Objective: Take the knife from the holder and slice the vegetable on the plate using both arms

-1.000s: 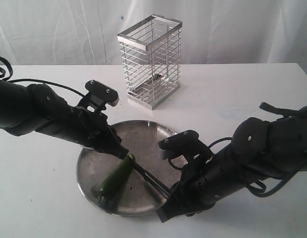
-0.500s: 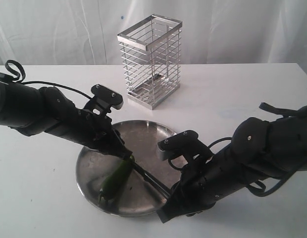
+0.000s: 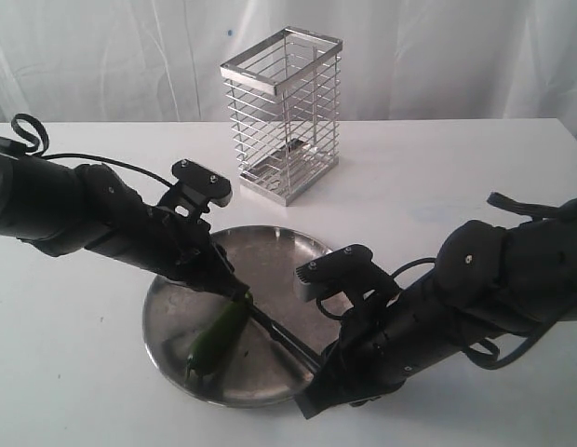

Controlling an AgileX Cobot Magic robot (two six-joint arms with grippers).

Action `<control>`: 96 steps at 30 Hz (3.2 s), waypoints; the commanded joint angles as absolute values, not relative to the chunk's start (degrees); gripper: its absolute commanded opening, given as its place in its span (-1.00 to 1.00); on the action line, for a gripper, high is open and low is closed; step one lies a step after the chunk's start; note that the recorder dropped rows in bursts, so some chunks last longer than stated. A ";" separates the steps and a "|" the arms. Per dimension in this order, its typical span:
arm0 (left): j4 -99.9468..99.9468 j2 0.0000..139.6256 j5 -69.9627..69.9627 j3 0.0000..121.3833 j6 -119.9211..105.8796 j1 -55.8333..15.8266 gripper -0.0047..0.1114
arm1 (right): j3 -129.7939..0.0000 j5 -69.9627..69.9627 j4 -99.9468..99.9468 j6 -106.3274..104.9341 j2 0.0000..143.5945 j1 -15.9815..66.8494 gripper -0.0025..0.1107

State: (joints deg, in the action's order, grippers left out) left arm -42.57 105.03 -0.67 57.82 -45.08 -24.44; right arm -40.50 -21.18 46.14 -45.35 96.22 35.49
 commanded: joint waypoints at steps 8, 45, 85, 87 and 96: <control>-43.57 111.04 -0.52 57.93 -44.59 -24.31 -0.50 | -40.69 -22.62 45.85 -46.11 96.73 35.62 -0.96; -38.09 102.64 -10.11 52.63 -44.67 -24.09 -0.11 | -40.69 -26.21 45.15 -46.11 96.73 35.62 -0.96; -30.73 84.48 -16.38 52.74 -37.20 -23.97 -0.11 | -42.87 -31.09 34.68 -33.45 89.56 35.62 -0.96; -30.73 84.60 -16.15 52.74 -37.21 -23.97 -0.11 | -42.96 -31.22 34.68 -34.45 89.56 35.83 -0.96; -30.73 84.60 -16.56 52.74 -36.13 -23.97 -0.11 | -45.46 -31.53 32.55 -34.70 91.78 38.25 -0.96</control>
State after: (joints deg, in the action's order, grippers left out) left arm -30.49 85.05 -15.78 53.03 -37.15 -24.11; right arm -44.37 -31.73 33.37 -33.97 91.00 38.01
